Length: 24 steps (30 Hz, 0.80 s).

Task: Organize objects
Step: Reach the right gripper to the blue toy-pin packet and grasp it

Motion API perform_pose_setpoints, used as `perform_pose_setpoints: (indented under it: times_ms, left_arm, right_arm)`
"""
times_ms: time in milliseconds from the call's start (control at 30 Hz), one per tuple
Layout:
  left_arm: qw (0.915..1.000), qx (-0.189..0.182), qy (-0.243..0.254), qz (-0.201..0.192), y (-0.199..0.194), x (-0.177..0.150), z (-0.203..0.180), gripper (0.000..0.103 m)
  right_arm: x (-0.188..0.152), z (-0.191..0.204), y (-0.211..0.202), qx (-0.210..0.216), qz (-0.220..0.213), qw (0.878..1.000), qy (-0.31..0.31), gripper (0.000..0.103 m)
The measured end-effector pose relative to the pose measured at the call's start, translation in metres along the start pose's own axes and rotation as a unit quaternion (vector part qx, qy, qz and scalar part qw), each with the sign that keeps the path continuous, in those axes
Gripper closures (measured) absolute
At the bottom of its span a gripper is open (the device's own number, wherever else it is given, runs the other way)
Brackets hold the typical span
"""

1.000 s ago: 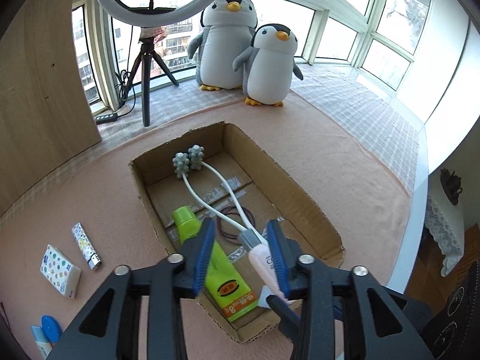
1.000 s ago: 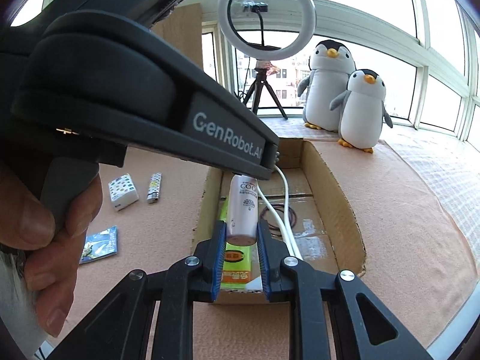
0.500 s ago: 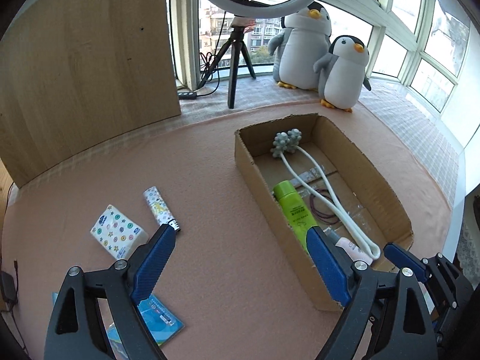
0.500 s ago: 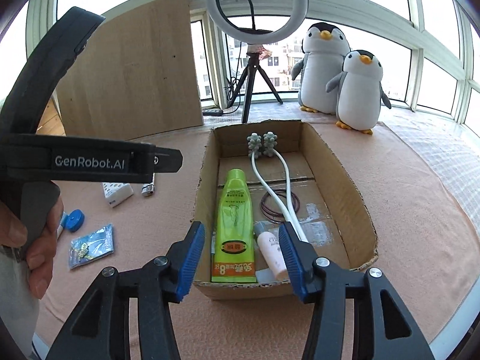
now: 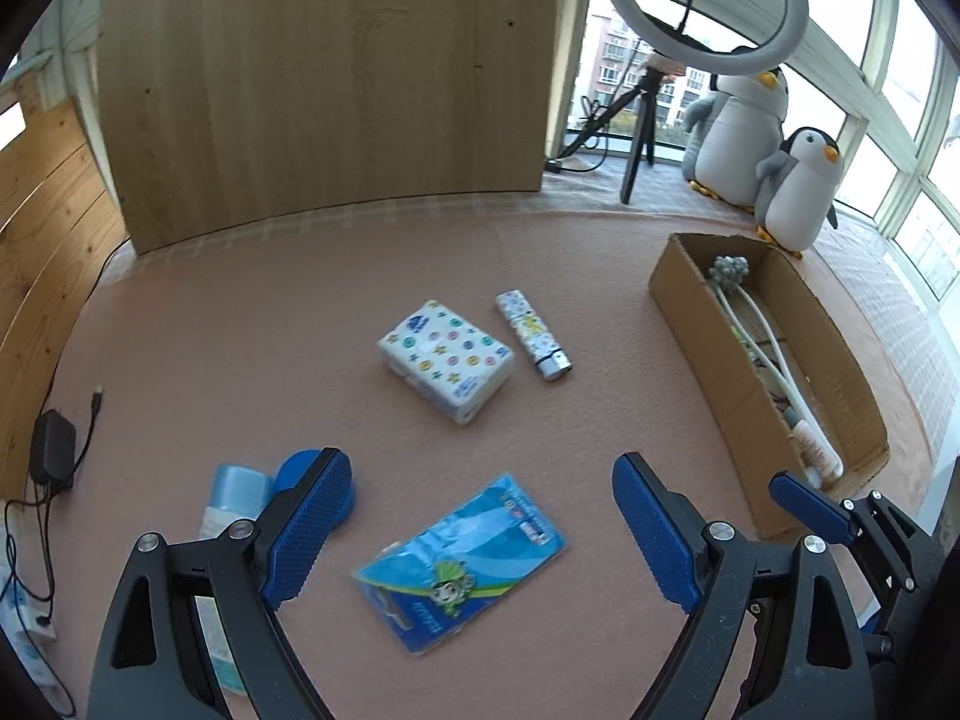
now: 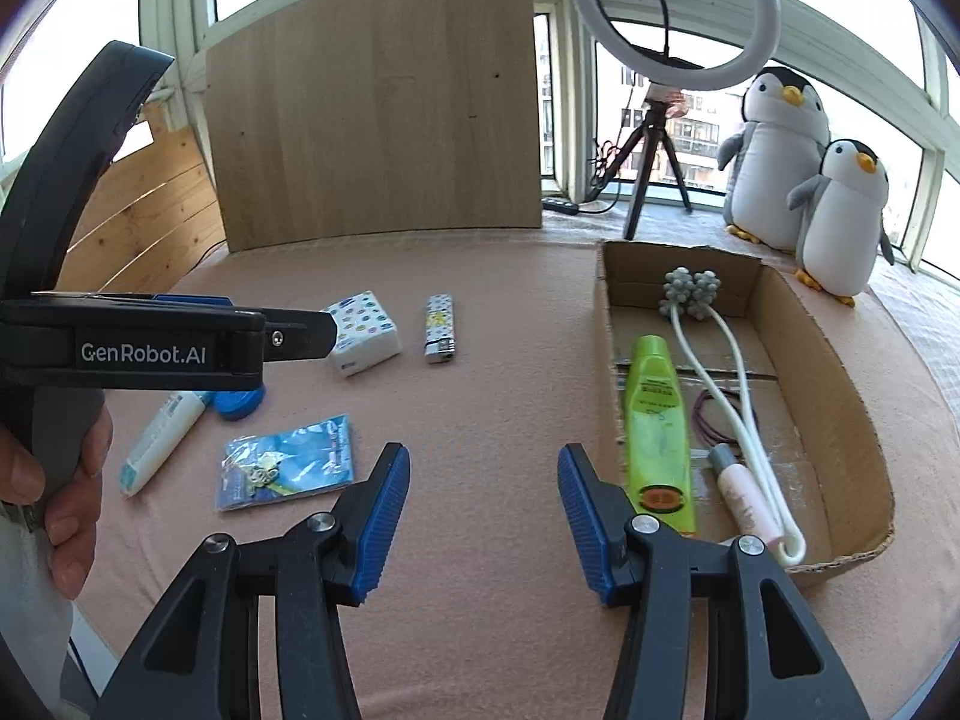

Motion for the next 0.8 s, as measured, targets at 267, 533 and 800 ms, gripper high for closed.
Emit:
perform_pose_setpoints:
  times_ms: [267, 533, 800]
  left_arm:
    - [0.9924, 0.080, -0.092, 0.013, -0.035, -0.055, 0.131, 0.012]
    - [0.9809, 0.110, -0.159, 0.020, -0.051, -0.093, 0.190, 0.012]
    - [0.9861, 0.074, -0.144, 0.036, -0.050, -0.100, 0.152, 0.012]
  right_arm:
    - [-0.022, 0.087, 0.042, 0.079, 0.050, 0.994, -0.056, 0.055]
    - [-0.035, 0.124, 0.068, 0.109, 0.087, 0.987, -0.073, 0.053]
    - [0.002, 0.071, 0.118, 0.049, 0.088, 0.992, -0.071, 0.053]
Point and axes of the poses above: each gripper's, at about its wrist camera, not at the fingertips, and y roughly the way its jaws point, z to its left, x to its top, the point moved 6 cm from there along y, roughly the way its jaws point, and after that the axes turned 10 degrees about -z, right-handed, at the moved point
